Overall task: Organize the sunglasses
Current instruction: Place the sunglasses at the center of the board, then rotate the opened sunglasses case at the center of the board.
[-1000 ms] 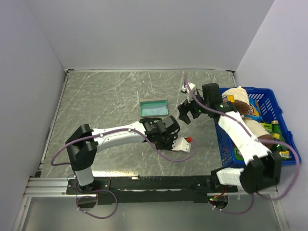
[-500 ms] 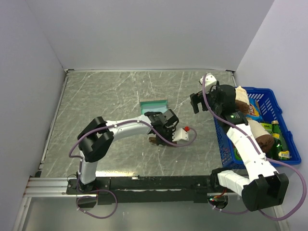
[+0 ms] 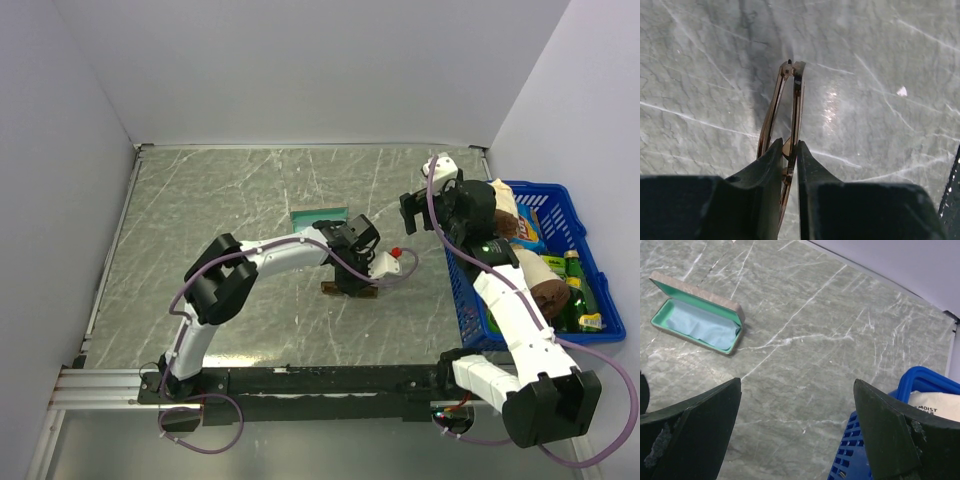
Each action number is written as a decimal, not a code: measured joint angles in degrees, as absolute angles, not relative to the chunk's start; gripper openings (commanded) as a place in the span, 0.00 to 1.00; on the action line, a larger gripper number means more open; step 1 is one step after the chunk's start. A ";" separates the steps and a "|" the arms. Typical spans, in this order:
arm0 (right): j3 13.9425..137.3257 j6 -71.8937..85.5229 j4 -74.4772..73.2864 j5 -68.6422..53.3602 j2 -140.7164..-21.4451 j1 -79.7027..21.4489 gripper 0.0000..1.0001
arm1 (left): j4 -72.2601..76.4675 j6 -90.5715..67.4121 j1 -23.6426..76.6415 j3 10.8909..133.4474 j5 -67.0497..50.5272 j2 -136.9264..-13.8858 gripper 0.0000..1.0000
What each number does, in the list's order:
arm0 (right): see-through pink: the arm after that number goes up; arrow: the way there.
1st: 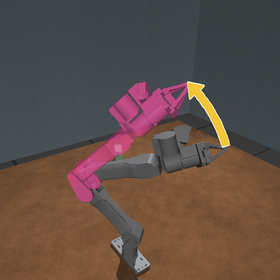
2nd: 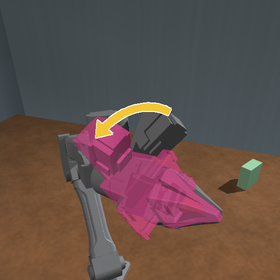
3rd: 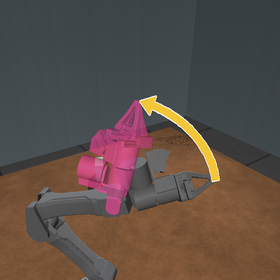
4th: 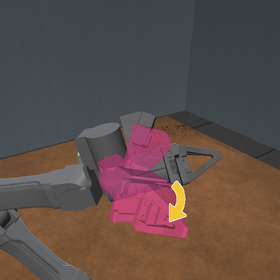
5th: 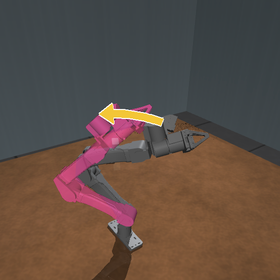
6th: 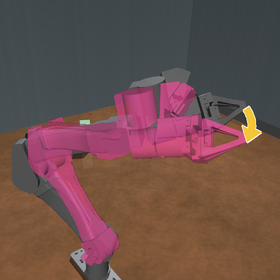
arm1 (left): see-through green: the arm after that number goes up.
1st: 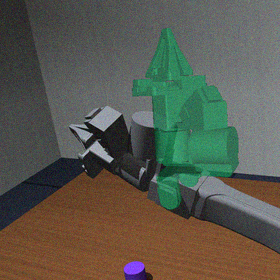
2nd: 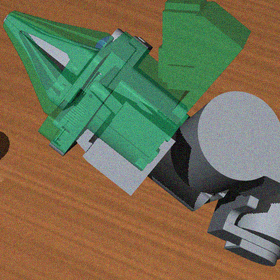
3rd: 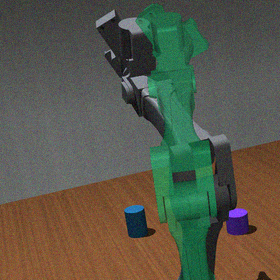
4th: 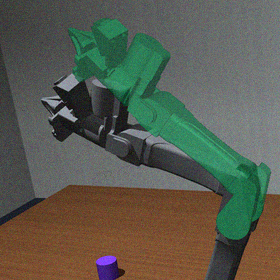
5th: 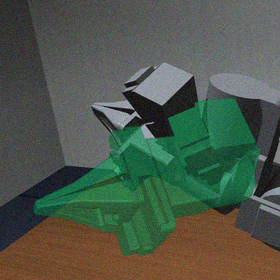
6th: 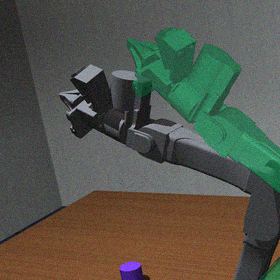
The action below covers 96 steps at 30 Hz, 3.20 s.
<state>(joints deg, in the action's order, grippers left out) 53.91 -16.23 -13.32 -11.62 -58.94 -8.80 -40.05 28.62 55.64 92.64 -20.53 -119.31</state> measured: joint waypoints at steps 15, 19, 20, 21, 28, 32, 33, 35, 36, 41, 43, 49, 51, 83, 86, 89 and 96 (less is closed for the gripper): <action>53.23 -15.86 -12.71 -11.40 -58.33 -8.29 1.00 | -41.82 26.20 54.35 95.24 -21.65 -122.21 0.40; 53.23 -15.86 -12.64 -11.44 -58.30 -8.08 1.00 | -41.63 25.71 53.98 95.55 -21.69 -122.41 0.51; 53.21 -15.84 -12.62 -11.46 -58.30 -7.99 1.00 | -41.56 25.63 53.91 95.55 -21.67 -122.41 0.55; 53.21 -15.84 -12.62 -11.44 -58.28 -7.97 1.00 | -41.41 25.52 53.76 95.66 -21.63 -122.41 0.57; 53.19 -15.86 -12.56 -11.62 -58.24 -7.84 1.00 | -40.86 24.71 52.90 96.27 -20.86 -122.06 0.74; 53.17 -15.79 -12.43 -11.66 -58.17 -7.84 1.00 | -40.73 24.58 52.42 96.47 -20.38 -120.97 0.79; 53.17 -15.66 -12.23 -11.66 -58.17 -7.81 1.00 | -40.69 24.56 52.34 96.49 -20.25 -120.81 0.80; 53.17 -15.64 -11.94 -11.66 -58.17 -7.73 1.00 | -40.66 24.51 52.31 96.49 -20.12 -120.70 0.82; 53.17 -15.64 -11.94 -11.68 -58.17 -7.70 1.00 | -40.64 24.49 52.31 96.49 -20.10 -120.70 0.84; 53.17 -15.64 -11.86 -11.97 -58.17 -7.51 1.00 | -40.38 24.32 51.96 96.49 -19.77 -120.38 0.97; 53.17 -15.66 -11.81 -12.19 -58.17 -7.44 1.00 | -40.14 24.21 51.48 96.49 -19.62 -119.35 0.97; 53.08 -15.64 -11.79 -13.21 -58.17 -7.44 1.00 | -38.68 24.14 47.48 96.33 -19.57 -110.26 0.96; 52.97 -15.66 -11.77 -13.30 -58.11 -7.44 1.00 | -37.47 24.14 45.78 95.66 -19.57 -105.95 0.96; 54.65 -19.88 -20.10 -26.74 -64.27 -7.22 1.00 | -30.70 30.72 17.61 99.90 -30.59 -113.27 0.98; 54.65 -20.71 -20.23 -27.16 -64.07 -7.22 1.00 | -33.65 32.62 20.16 104.75 -30.37 -119.22 0.96; 54.65 -21.15 -20.78 -27.73 -64.10 -7.22 1.00 | -36.56 34.11 22.39 108.79 -30.11 -123.79 0.90; 54.65 -21.96 -21.47 -28.82 -64.10 -7.22 1.00 | -39.72 35.81 26.24 110.65 -29.08 -126.61 0.68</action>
<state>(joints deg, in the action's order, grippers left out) 54.65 -21.96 -21.47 -28.82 -64.10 -7.22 -39.72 35.81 26.24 110.65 -29.08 -126.61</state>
